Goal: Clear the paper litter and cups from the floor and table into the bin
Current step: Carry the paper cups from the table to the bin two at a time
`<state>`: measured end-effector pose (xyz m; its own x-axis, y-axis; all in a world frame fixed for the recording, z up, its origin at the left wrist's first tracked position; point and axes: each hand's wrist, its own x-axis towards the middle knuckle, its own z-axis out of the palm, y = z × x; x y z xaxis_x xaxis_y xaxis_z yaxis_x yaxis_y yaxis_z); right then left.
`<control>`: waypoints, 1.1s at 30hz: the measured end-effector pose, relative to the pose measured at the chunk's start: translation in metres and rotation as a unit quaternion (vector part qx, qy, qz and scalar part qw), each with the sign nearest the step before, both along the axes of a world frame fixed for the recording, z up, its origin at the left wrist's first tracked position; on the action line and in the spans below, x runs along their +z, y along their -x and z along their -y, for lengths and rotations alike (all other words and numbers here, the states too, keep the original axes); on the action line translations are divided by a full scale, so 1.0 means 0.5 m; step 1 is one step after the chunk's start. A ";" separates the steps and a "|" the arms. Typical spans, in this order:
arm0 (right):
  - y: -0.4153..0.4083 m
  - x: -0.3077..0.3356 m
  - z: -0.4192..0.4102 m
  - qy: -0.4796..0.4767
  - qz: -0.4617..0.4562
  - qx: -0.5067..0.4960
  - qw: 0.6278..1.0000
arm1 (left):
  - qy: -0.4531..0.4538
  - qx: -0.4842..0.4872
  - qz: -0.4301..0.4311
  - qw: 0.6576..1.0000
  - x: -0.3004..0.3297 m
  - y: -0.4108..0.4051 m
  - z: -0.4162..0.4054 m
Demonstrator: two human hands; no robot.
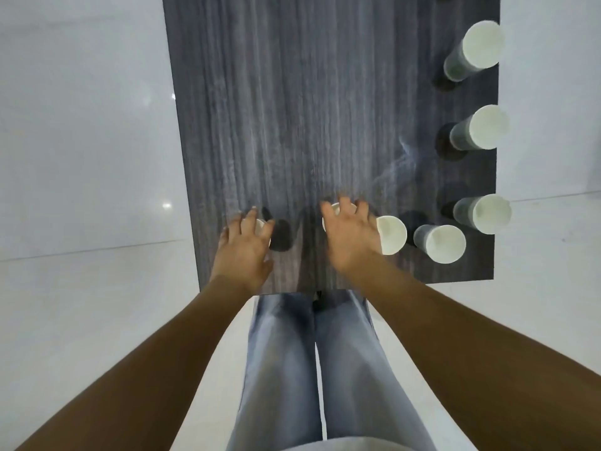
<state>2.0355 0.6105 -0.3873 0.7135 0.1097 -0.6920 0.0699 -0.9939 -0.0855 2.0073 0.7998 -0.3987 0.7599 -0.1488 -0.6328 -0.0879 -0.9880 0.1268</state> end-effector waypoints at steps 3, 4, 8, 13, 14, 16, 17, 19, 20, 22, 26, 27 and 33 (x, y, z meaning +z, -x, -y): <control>0.000 -0.002 -0.009 0.005 -0.004 0.002 1.000 | 0.006 0.014 0.016 1.000 -0.006 0.007 -0.002; -0.002 0.002 -0.014 0.001 -0.004 0.003 1.000 | 0.011 0.022 0.017 1.000 -0.003 0.006 -0.005; -0.014 0.040 -0.034 -0.021 -0.010 -0.003 1.000 | 0.037 0.053 0.011 0.998 0.037 -0.004 -0.027; -0.031 0.143 -0.075 -0.044 0.002 -0.003 0.999 | 0.040 0.068 0.022 0.997 0.160 -0.011 -0.054; -0.032 0.172 -0.087 -0.052 0.009 0.011 0.999 | 0.037 0.074 0.030 0.996 0.193 -0.008 -0.059; -0.023 0.220 -0.106 -0.067 0.010 0.056 0.996 | 0.033 0.092 0.041 0.994 0.244 0.002 -0.064; -0.017 0.249 -0.118 -0.075 0.008 0.082 0.994 | 0.029 0.115 0.048 0.992 0.273 0.012 -0.070; -0.004 0.298 -0.136 -0.080 0.012 0.129 0.988 | 0.023 0.161 0.058 0.985 0.323 0.038 -0.080; 0.002 0.320 -0.143 -0.083 0.017 0.148 0.985 | 0.022 0.182 0.064 0.981 0.347 0.053 -0.083; 0.013 0.361 -0.156 -0.090 0.025 0.176 0.980 | 0.016 0.216 0.075 0.973 0.387 0.090 -0.090; 0.030 0.437 -0.199 -0.096 0.041 0.234 0.967 | 0.007 0.294 0.084 0.952 0.449 0.181 -0.110; 0.036 0.457 -0.218 -0.101 0.042 0.245 0.963 | 0.009 0.323 0.088 0.942 0.467 0.208 -0.117; 0.115 0.546 -0.386 -0.133 0.059 0.337 0.930 | 0.019 0.487 0.131 0.863 0.548 0.365 -0.190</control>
<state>1.9779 0.8037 -0.1144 0.4903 0.7155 -0.4977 0.6944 -0.6658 -0.2732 1.8249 0.8946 -0.1246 0.6523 0.6250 -0.4289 0.7520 -0.6046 0.2626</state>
